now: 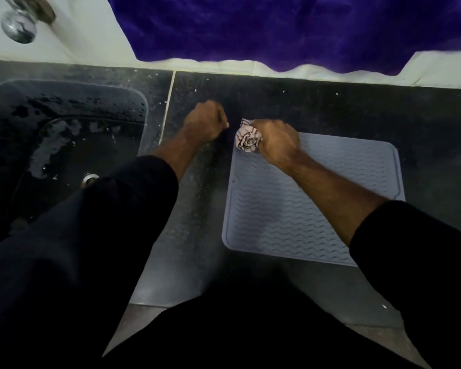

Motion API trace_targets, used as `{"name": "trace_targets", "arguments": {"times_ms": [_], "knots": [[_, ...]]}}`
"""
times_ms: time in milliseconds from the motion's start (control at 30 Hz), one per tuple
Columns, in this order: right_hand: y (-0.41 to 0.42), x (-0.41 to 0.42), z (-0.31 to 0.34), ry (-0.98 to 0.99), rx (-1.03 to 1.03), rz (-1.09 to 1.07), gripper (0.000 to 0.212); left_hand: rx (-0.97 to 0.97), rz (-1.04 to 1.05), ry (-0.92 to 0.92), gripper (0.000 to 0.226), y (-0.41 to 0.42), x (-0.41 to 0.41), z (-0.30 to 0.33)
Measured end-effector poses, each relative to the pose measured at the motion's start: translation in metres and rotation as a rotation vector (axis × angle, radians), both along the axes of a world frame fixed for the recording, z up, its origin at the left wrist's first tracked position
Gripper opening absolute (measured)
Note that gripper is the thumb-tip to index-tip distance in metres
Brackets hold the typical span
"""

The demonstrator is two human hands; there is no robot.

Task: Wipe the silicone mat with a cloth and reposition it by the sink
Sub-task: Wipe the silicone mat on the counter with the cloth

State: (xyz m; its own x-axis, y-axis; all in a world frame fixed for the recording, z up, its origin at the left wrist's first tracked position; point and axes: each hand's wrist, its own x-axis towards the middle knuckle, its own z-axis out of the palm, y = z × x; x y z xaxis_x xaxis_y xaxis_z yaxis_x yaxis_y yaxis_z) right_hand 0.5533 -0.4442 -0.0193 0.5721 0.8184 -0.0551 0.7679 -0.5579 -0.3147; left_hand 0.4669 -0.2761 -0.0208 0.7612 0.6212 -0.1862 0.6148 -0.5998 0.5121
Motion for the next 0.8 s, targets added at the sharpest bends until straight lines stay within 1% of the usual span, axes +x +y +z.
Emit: {"name": "trace_targets", "arguments": {"times_ms": [167,267,367,433,533,633,733,800], "knots": [[0.014,-0.003,-0.013,-0.06,-0.103,0.03,0.031,-0.045,-0.114,0.063,0.001,0.008,0.021,-0.016],[0.01,-0.005,-0.023,-0.127,-0.117,0.116,0.04,-0.078,-0.158,0.092,0.006,0.008,0.03,-0.023],[0.008,-0.004,-0.028,-0.086,-0.164,0.145,0.05,-0.133,-0.16,0.119,0.01,0.009,0.037,-0.027],[0.01,-0.003,-0.028,-0.075,-0.158,0.143,0.05,-0.175,-0.148,0.135,0.007,0.011,0.039,-0.028],[0.011,-0.005,-0.028,-0.03,-0.086,0.102,0.048,-0.245,-0.144,0.152,0.002,0.013,0.04,-0.028],[0.007,-0.004,-0.028,0.111,0.071,0.007,0.044,-0.288,-0.135,0.157,0.007,0.014,0.04,-0.028],[0.003,-0.001,-0.029,0.22,0.219,-0.045,0.039,-0.261,-0.134,0.164,0.008,0.012,0.04,-0.029],[0.003,0.0,-0.03,0.253,0.253,-0.043,0.038,-0.232,-0.146,0.168,0.005,0.011,0.041,-0.029]]}}
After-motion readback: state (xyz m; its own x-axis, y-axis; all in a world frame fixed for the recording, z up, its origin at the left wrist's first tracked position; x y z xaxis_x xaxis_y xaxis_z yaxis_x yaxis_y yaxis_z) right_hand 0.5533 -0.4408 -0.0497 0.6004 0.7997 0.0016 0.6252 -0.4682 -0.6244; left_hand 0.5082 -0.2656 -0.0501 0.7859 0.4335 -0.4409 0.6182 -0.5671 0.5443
